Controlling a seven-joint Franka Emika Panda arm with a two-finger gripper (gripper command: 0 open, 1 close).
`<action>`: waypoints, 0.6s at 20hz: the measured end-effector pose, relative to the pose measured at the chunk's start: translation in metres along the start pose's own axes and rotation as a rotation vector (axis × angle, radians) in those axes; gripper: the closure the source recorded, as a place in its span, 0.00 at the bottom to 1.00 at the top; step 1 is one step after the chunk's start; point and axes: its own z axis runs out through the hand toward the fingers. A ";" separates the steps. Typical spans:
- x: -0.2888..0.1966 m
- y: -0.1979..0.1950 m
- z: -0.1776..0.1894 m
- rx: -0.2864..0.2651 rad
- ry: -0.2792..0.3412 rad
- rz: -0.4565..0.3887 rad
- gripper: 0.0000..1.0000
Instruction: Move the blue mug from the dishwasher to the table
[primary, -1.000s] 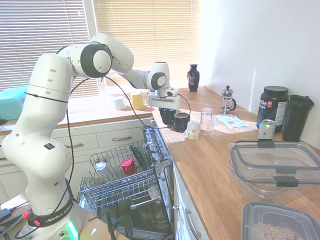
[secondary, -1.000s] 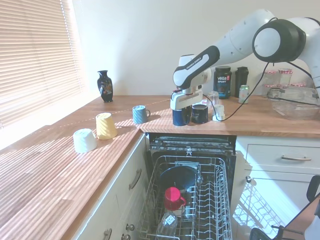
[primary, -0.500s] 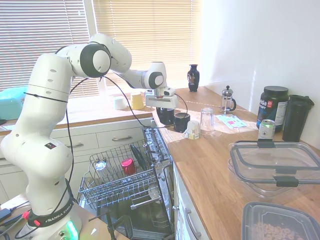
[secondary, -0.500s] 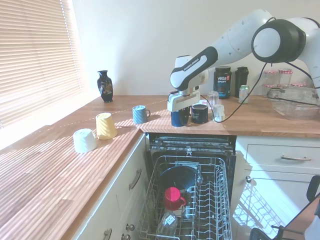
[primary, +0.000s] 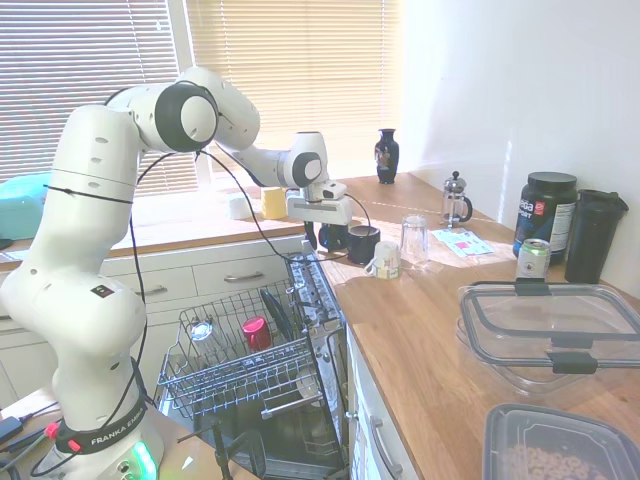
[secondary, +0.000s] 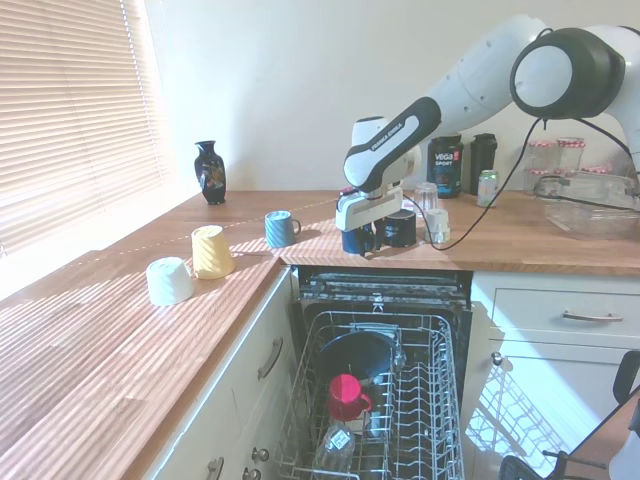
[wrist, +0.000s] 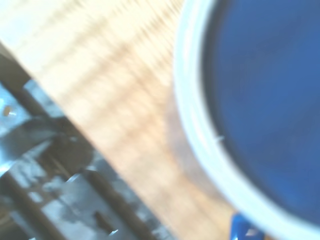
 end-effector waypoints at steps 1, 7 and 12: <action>-0.006 0.000 -0.012 0.009 0.014 0.001 0.00; -0.070 0.028 -0.056 0.032 0.030 0.036 0.00; -0.139 0.063 -0.033 0.033 0.006 0.075 0.00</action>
